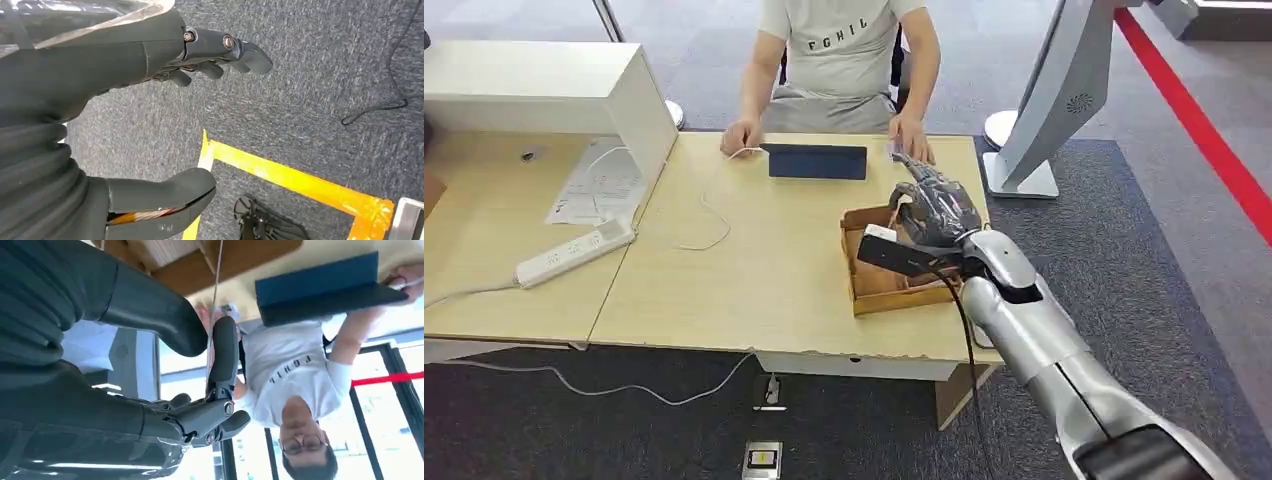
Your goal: Pass the card to the sensor for recognition and then transmit it.
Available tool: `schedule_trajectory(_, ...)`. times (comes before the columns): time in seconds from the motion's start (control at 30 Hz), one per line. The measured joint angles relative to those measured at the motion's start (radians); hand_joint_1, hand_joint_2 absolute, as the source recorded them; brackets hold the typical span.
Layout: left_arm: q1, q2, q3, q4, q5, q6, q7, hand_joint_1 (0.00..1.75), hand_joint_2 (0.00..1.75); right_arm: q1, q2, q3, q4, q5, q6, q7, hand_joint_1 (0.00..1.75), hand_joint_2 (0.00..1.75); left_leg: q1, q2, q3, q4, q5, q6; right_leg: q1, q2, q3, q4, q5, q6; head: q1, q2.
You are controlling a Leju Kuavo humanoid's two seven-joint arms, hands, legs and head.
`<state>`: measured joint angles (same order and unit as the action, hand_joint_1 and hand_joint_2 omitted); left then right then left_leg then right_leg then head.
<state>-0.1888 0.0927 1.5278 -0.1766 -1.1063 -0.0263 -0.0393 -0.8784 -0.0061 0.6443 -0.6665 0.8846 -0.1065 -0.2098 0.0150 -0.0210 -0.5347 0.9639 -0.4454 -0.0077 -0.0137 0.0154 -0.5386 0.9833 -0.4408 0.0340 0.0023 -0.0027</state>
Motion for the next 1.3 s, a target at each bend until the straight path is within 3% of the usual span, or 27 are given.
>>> schedule_trajectory(0.17, 0.000, -0.005, -0.004, 0.000, -0.020, -0.007, -0.015, 0.00, 1.75, -0.115, 0.053, 0.007, 0.074, 0.042, -0.044, -0.014, 1.75, 1.75, 0.000, 0.000, -0.001, 0.000, 0.000, -0.001, 0.000, 0.000, -0.001, 0.001, 0.000, 0.000, 0.000, 0.000)
schedule_trajectory(0.47, -0.003, -0.019, -0.009, 0.000, -0.033, -0.016, -0.033, 0.00, 1.75, -0.242, 0.105, 0.020, 0.211, 0.071, -0.045, 0.053, 1.75, 1.75, 0.000, 0.000, -0.001, 0.000, 0.000, 0.000, 0.000, 0.000, -0.001, 0.000, 0.000, 0.000, 0.000, 0.000)
schedule_trajectory(0.83, 0.007, -0.025, -0.009, 0.000, -0.035, 0.012, 0.026, 0.00, 1.75, -0.263, 0.102, 0.030, 0.303, 0.097, -0.061, 0.071, 1.75, 1.75, 0.000, 0.000, 0.000, 0.000, 0.000, 0.000, 0.000, 0.000, -0.001, 0.000, 0.000, 0.000, 0.000, 0.000)
schedule_trajectory(1.3, 0.007, -0.031, -0.009, 0.000, -0.026, 0.008, -0.009, 0.00, 1.75, -0.261, 0.100, 0.038, 0.356, 0.095, -0.082, 0.060, 1.75, 1.75, 0.000, 0.000, -0.001, 0.000, 0.000, 0.000, 0.000, 0.000, -0.001, 0.000, 0.000, 0.000, 0.000, 0.000)
